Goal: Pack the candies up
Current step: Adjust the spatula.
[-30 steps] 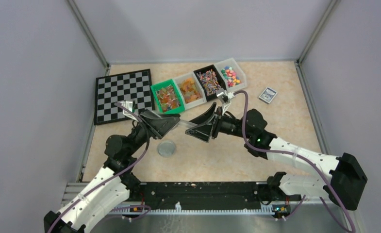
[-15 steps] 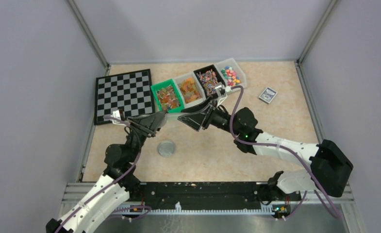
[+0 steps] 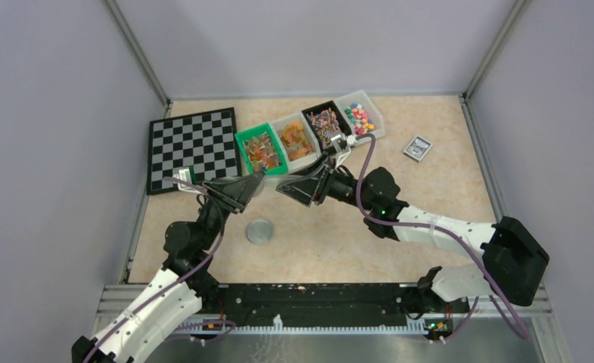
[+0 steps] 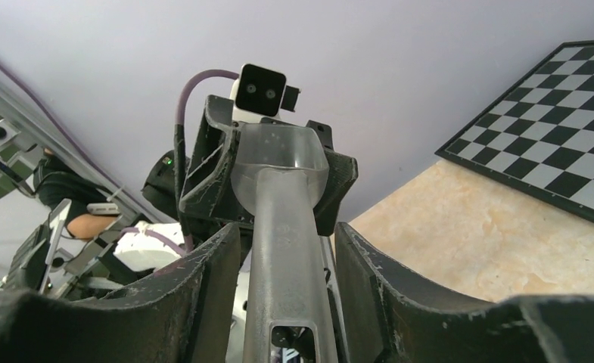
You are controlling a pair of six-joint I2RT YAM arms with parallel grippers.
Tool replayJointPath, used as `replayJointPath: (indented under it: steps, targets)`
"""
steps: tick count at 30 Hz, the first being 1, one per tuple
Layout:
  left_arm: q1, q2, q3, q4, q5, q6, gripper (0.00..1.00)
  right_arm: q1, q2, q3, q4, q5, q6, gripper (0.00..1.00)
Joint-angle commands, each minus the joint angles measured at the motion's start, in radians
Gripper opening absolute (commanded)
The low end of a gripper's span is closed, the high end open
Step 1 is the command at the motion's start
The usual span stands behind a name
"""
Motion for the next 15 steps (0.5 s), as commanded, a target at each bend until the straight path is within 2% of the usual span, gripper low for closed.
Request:
replayJointPath:
  steps: [1, 3, 7, 12, 15]
  targets:
    - [-0.007, -0.020, 0.010, 0.046, 0.053, 0.041, 0.54, 0.011, -0.017, 0.054, 0.045, -0.054, 0.013, 0.48]
    - [-0.006, -0.020, 0.017, 0.025, 0.059, 0.050, 0.54, 0.012, -0.022, 0.041, 0.048, -0.060, 0.018, 0.49]
    - [-0.006, -0.029, 0.014, 0.012, 0.072, 0.061, 0.54, 0.011, -0.049, 0.012, 0.029, -0.052, 0.007, 0.58]
    - [-0.005, -0.037, 0.011, 0.012, 0.085, 0.065, 0.54, 0.011, -0.081, 0.000, -0.009, -0.043, -0.013, 0.58]
    - [-0.006, -0.040, 0.016, 0.011, 0.101, 0.078, 0.54, 0.011, -0.087, 0.001, -0.015, -0.047, -0.018, 0.54]
